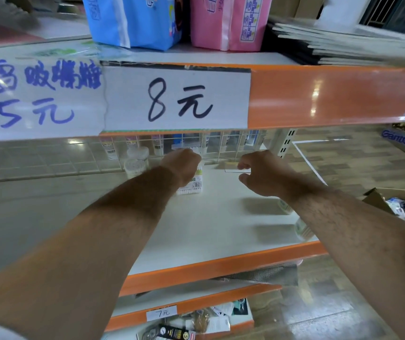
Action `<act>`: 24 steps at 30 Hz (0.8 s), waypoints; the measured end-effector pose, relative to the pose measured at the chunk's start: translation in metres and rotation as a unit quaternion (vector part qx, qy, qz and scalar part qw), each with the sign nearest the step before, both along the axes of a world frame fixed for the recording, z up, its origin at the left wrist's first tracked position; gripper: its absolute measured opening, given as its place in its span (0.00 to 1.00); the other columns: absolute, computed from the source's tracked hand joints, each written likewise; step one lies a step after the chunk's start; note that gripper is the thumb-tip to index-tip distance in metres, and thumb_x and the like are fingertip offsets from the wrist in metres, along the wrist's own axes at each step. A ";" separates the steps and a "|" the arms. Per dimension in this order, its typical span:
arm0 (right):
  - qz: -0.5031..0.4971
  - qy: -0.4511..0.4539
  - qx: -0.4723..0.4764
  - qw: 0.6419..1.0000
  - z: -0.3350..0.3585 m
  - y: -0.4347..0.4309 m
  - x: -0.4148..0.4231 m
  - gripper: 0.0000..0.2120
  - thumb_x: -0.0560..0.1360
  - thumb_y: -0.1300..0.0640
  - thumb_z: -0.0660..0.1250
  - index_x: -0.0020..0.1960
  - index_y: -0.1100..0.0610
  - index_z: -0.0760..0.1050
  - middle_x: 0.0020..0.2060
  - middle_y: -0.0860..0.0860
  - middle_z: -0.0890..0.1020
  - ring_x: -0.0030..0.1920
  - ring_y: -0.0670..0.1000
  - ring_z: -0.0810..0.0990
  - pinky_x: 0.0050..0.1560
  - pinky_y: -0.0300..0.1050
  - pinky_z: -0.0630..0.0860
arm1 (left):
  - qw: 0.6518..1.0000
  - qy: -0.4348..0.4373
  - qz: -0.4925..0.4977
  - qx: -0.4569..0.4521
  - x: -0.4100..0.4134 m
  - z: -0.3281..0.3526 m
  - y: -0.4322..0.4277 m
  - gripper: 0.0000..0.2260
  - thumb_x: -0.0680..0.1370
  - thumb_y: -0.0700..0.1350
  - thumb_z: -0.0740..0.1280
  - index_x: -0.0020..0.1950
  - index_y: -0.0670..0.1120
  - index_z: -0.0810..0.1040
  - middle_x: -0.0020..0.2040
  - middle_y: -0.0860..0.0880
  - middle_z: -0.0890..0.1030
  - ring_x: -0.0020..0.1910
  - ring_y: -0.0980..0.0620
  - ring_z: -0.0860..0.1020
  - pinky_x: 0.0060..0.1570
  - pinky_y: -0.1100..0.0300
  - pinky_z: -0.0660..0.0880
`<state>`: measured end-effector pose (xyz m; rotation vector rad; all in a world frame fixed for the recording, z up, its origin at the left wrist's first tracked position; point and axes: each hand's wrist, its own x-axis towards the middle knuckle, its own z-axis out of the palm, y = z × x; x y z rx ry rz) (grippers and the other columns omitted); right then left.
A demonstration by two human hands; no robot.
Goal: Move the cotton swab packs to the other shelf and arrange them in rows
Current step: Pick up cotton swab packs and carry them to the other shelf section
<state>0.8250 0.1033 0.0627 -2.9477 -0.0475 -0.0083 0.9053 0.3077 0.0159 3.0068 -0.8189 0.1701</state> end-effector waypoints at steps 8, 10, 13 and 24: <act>0.053 0.069 -0.068 0.994 0.002 0.021 -0.008 0.28 0.78 0.42 0.63 0.75 0.51 0.65 0.70 0.51 0.73 0.70 0.54 0.70 0.67 0.48 0.67 | 0.999 0.046 0.017 -0.013 -0.025 0.020 0.020 0.32 0.80 0.58 0.60 0.80 0.45 0.55 0.79 0.46 0.59 0.77 0.46 0.59 0.74 0.48 0.58; 0.088 0.116 -0.087 0.985 0.002 0.037 -0.009 0.34 0.79 0.39 0.59 0.79 0.53 0.54 0.77 0.52 0.61 0.76 0.55 0.61 0.73 0.49 0.60 | 0.997 0.076 0.027 0.015 -0.038 0.031 0.033 0.32 0.82 0.58 0.56 0.81 0.47 0.48 0.81 0.48 0.50 0.80 0.48 0.50 0.76 0.51 0.48; 0.119 0.140 -0.076 0.980 0.000 0.062 -0.009 0.35 0.82 0.39 0.52 0.80 0.55 0.45 0.79 0.54 0.51 0.78 0.56 0.54 0.76 0.50 0.53 | 0.993 0.096 0.052 0.035 -0.055 0.040 0.055 0.31 0.81 0.58 0.51 0.81 0.47 0.49 0.81 0.47 0.50 0.80 0.48 0.49 0.77 0.49 0.47; 0.205 0.098 -0.085 0.970 0.018 0.133 -0.009 0.31 0.82 0.39 0.44 0.80 0.54 0.49 0.78 0.61 0.54 0.77 0.60 0.57 0.75 0.54 0.56 | 0.978 0.099 0.174 0.058 -0.116 0.063 0.142 0.32 0.80 0.61 0.45 0.81 0.49 0.43 0.81 0.50 0.47 0.80 0.51 0.47 0.78 0.49 0.48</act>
